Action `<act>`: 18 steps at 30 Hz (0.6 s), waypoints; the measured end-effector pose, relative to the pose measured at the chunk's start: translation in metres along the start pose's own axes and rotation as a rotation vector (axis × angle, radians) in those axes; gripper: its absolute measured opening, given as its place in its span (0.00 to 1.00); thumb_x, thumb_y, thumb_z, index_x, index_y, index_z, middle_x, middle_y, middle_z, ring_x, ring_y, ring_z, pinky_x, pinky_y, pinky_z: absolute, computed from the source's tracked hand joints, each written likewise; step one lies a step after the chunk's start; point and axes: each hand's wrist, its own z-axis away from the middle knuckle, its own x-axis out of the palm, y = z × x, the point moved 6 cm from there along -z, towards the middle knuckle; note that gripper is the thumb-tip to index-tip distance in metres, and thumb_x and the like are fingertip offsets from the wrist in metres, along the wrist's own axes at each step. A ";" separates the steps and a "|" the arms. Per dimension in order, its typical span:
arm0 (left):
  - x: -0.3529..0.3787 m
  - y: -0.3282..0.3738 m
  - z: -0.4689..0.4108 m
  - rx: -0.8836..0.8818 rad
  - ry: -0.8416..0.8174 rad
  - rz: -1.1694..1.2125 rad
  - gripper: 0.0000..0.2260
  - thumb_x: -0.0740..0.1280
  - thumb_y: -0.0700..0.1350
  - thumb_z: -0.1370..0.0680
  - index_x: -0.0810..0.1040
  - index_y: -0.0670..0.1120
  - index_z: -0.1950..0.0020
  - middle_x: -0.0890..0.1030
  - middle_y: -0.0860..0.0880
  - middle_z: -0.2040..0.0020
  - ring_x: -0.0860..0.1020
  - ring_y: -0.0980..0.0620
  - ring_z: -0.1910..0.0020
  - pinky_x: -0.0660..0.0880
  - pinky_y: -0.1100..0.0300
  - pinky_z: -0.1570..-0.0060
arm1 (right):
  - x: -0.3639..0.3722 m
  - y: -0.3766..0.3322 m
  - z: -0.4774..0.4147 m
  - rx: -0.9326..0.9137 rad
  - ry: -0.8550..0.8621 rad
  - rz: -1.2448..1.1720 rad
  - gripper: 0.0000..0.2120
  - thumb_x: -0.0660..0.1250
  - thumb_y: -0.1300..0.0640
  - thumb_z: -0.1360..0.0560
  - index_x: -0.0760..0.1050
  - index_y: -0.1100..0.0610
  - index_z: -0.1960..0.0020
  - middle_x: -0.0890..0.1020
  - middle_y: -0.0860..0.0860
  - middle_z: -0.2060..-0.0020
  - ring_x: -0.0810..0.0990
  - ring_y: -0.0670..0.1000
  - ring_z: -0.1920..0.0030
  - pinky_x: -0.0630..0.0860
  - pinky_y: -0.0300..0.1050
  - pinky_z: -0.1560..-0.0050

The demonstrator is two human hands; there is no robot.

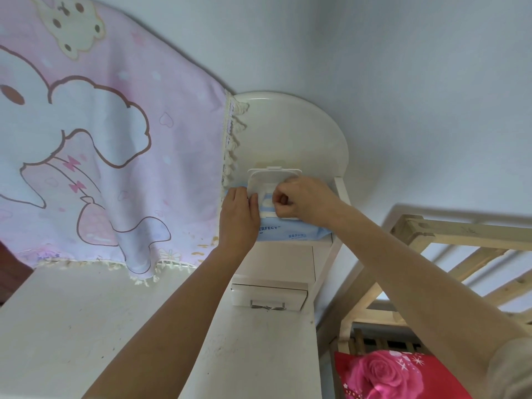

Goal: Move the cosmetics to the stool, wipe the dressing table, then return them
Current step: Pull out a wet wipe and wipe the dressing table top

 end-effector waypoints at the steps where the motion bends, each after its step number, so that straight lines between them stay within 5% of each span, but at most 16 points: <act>1: 0.000 0.000 0.000 0.000 -0.002 0.001 0.07 0.60 0.39 0.18 0.70 0.40 0.56 0.69 0.46 0.58 0.67 0.48 0.61 0.60 0.61 0.62 | 0.002 0.004 0.001 0.018 0.024 -0.055 0.04 0.67 0.53 0.28 0.79 0.51 0.54 0.79 0.44 0.58 0.78 0.48 0.57 0.75 0.45 0.57; 8: 0.000 -0.003 0.000 -0.021 -0.027 0.004 0.08 0.60 0.41 0.18 0.71 0.37 0.52 0.70 0.46 0.56 0.68 0.48 0.61 0.61 0.61 0.62 | 0.007 0.018 0.000 0.080 0.052 -0.250 0.11 0.71 0.46 0.26 0.80 0.48 0.45 0.76 0.45 0.53 0.72 0.42 0.60 0.69 0.38 0.55; 15: 0.000 -0.001 -0.007 -0.004 -0.082 0.003 0.08 0.60 0.42 0.18 0.67 0.42 0.56 0.70 0.46 0.57 0.68 0.47 0.62 0.62 0.58 0.63 | 0.022 0.013 0.007 0.248 0.175 -0.244 0.11 0.58 0.51 0.17 0.76 0.55 0.48 0.74 0.51 0.48 0.75 0.51 0.52 0.73 0.50 0.49; 18: -0.007 0.005 -0.010 0.071 -0.035 -0.070 0.11 0.61 0.45 0.18 0.66 0.44 0.59 0.72 0.47 0.58 0.69 0.47 0.59 0.66 0.55 0.61 | 0.024 0.016 0.011 0.338 0.255 -0.425 0.10 0.55 0.53 0.16 0.71 0.56 0.50 0.74 0.54 0.48 0.73 0.52 0.52 0.71 0.50 0.49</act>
